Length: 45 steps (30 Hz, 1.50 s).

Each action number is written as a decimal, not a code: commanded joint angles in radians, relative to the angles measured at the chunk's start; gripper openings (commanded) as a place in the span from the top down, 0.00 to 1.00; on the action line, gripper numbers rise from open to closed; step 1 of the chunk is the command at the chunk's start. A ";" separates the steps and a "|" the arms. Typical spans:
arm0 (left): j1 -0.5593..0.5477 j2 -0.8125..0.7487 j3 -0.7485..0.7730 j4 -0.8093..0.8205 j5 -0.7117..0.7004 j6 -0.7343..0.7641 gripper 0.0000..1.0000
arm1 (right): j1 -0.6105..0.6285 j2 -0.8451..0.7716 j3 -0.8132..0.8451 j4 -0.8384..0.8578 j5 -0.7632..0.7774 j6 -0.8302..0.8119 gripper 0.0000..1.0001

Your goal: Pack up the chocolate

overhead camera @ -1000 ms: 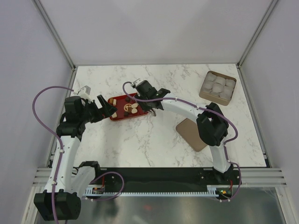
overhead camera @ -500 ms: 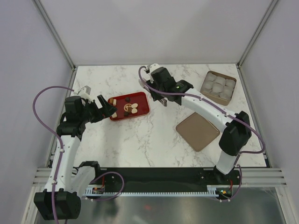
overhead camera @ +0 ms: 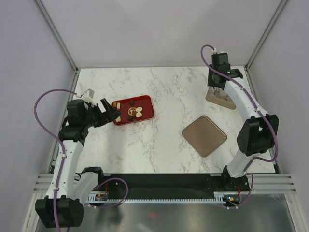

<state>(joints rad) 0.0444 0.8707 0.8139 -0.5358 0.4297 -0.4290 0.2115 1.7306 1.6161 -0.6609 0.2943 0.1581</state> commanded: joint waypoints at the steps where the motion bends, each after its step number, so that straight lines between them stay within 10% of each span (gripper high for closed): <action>1: 0.005 0.002 -0.002 0.036 0.032 0.032 0.00 | -0.088 0.017 0.007 -0.005 0.019 0.044 0.65; 45: 0.003 0.005 -0.002 0.036 0.023 0.035 0.00 | -0.199 0.172 0.136 0.047 -0.072 0.009 0.47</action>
<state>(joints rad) 0.0444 0.8852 0.8120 -0.5358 0.4309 -0.4290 0.0147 1.9282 1.6974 -0.6136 0.2150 0.1783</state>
